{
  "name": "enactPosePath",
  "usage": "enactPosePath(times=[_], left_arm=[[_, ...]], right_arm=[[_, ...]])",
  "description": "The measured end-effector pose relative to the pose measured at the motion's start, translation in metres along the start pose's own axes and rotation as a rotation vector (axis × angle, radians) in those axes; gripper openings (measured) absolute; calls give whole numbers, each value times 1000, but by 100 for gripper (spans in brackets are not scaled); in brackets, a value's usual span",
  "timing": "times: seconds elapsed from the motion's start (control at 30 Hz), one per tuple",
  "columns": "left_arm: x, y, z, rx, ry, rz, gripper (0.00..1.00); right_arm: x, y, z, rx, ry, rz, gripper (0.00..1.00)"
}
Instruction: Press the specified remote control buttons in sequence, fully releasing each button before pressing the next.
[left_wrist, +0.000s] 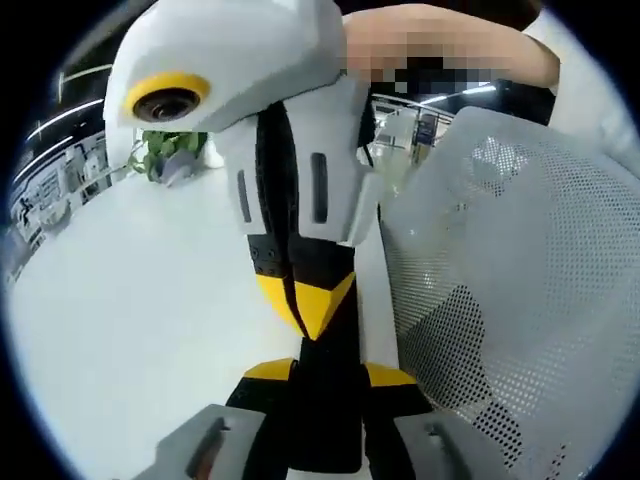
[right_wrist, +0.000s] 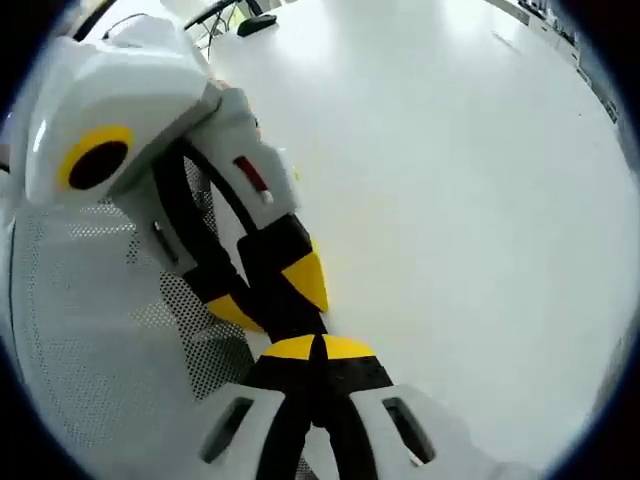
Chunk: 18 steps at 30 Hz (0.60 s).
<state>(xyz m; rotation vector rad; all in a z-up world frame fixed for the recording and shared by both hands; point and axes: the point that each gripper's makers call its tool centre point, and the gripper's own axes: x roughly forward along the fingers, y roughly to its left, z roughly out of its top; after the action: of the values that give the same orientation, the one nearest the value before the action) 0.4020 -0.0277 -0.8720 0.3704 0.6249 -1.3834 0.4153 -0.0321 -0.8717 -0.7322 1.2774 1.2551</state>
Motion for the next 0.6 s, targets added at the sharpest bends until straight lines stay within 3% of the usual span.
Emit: enactPosePath(times=[0.17,0.27,0.4,0.6], left_arm=[[1,-1,1,-5,1,-4,24],[0,-2,1,-11,-2,-6,24],[0,-2,1,-14,-4,-8,24],[0,-2,2,-15,-3,-13,24]], right_arm=[[-1,0,1,-61,-43,-57,0],[-3,0,3,-114,-112,-109,0],[-4,11,3,-113,-220,-109,0],[-3,15,7,-189,-245,-157,0]])
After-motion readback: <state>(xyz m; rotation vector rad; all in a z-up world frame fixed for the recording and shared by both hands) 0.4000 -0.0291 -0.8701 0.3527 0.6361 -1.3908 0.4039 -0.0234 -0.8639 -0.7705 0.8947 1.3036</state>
